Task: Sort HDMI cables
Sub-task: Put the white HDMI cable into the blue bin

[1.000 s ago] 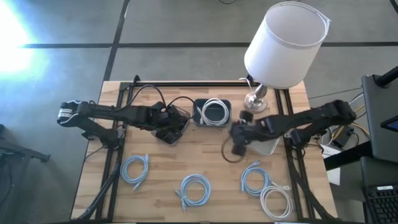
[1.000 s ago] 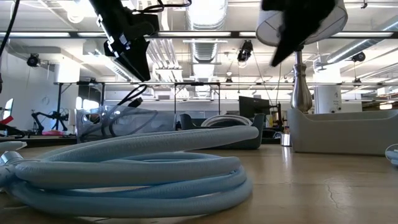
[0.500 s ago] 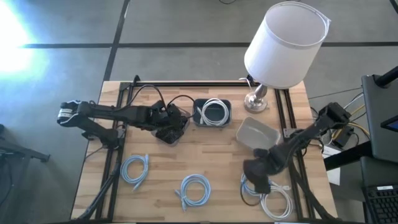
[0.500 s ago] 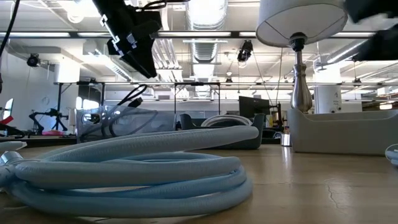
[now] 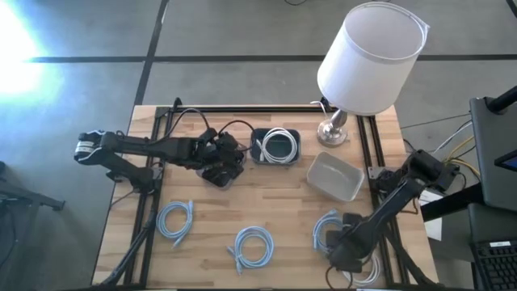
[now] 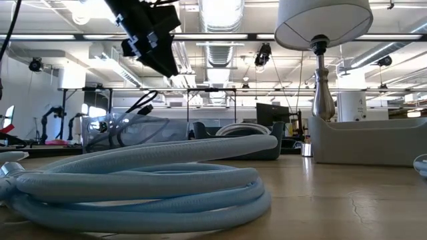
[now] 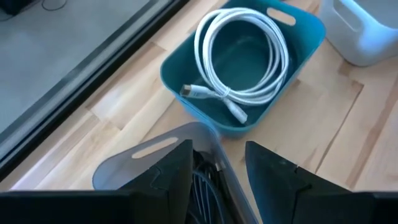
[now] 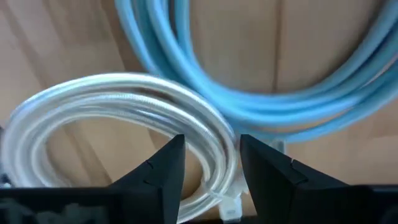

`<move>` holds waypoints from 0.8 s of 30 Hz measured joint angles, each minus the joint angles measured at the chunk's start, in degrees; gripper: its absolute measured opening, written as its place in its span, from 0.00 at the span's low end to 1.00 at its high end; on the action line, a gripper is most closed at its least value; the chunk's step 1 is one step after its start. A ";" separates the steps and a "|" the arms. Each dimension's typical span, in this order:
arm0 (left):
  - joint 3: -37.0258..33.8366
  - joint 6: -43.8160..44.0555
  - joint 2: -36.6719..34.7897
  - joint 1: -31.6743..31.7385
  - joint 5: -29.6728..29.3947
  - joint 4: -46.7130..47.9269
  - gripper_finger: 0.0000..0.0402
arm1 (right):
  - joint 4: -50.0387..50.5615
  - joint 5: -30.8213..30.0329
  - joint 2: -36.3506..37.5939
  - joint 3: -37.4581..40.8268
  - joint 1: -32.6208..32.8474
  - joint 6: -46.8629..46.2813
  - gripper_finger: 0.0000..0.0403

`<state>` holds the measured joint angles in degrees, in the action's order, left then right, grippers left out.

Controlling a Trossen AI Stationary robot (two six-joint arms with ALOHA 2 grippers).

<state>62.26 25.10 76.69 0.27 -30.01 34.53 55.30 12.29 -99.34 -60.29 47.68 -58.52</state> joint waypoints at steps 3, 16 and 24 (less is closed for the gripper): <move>0.00 -0.02 0.00 0.04 -0.19 -0.62 0.38 | -0.01 3.13 -1.50 0.00 1.09 -1.98 0.36; 0.00 -2.48 0.02 0.26 -3.88 -1.86 0.38 | -0.78 4.46 -4.33 0.65 3.40 -2.56 0.29; 0.00 -7.23 0.02 0.48 -4.09 -4.63 0.38 | -1.36 3.03 -4.60 1.36 3.41 -1.00 0.08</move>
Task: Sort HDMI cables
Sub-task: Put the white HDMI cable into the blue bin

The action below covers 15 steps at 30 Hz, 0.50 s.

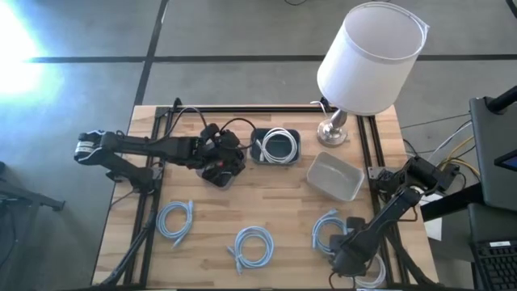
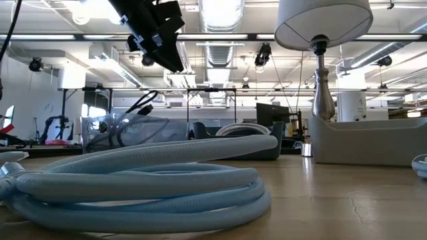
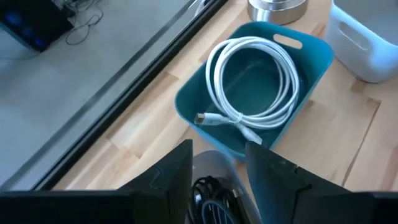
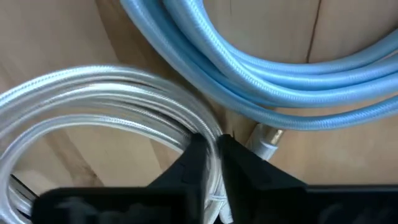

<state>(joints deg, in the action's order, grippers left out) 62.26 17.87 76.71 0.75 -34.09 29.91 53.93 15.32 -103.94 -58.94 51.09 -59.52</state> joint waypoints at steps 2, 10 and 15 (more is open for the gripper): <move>0.00 -0.53 0.00 0.04 -0.08 -0.25 0.38 | -0.08 -0.07 0.20 0.03 0.00 0.30 0.04; 0.00 -1.84 0.00 0.67 -0.11 -1.02 0.38 | -0.14 -1.16 3.03 -1.56 -0.01 -1.46 0.02; 0.00 -1.86 0.00 1.28 -0.12 -1.50 0.38 | 0.05 -2.41 6.91 -2.15 -0.06 -4.68 0.02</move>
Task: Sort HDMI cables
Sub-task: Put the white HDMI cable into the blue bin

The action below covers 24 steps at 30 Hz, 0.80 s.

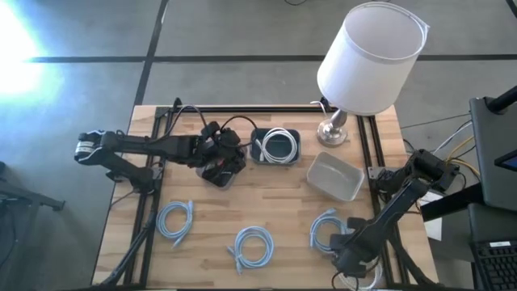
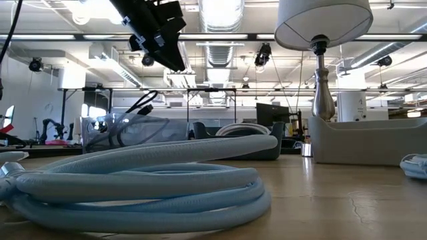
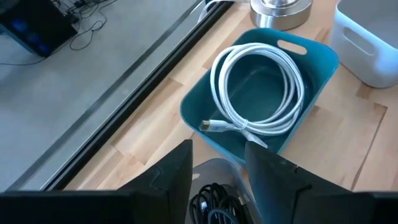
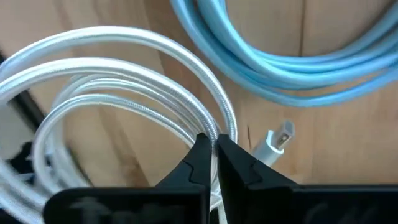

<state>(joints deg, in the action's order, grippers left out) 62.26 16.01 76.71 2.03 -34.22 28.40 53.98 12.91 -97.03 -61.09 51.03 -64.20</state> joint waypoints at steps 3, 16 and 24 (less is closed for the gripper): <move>0.00 0.00 0.00 0.22 0.01 -0.39 0.38 | -0.31 -3.79 3.06 -0.23 0.02 -1.76 0.02; 0.00 -0.02 0.00 0.54 0.02 -0.57 0.38 | -0.51 -44.50 15.13 -0.19 -0.81 9.08 0.02; 0.01 -0.02 0.00 0.54 0.01 -0.57 0.38 | -4.33 -62.30 15.53 -0.14 -11.78 27.48 0.02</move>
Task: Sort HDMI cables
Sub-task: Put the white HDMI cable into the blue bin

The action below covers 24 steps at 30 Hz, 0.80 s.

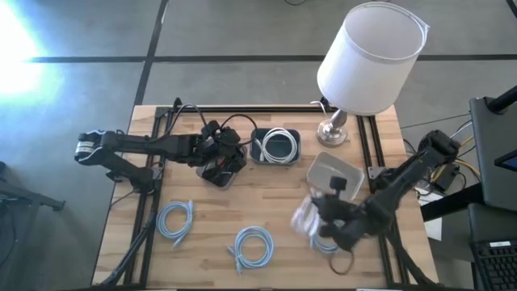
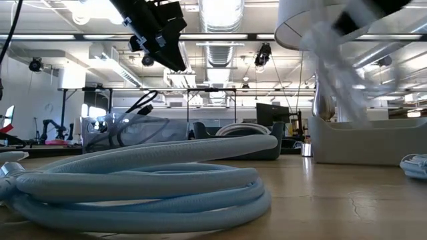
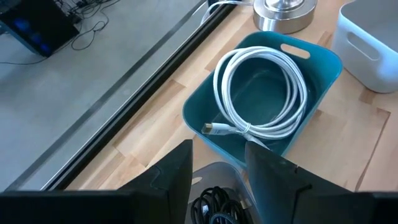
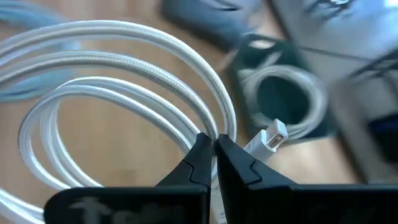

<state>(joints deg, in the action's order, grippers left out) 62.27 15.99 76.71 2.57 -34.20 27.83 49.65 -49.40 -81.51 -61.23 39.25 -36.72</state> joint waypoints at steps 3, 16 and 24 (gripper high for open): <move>-0.01 0.00 0.00 0.00 0.01 0.00 0.38 | -1.03 -2.03 -1.25 0.02 -7.11 4.73 0.02; -0.60 0.61 0.00 0.00 0.05 0.06 0.38 | -11.79 -2.76 -3.75 -4.39 -32.33 18.31 0.02; -0.64 1.09 0.00 -0.02 0.05 0.04 0.38 | -22.48 8.45 -4.78 -4.26 -43.57 22.63 0.02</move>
<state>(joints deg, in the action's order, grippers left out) 61.62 17.08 76.71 2.55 -34.15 27.88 27.17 -40.95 -86.28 -65.49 -4.32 -14.09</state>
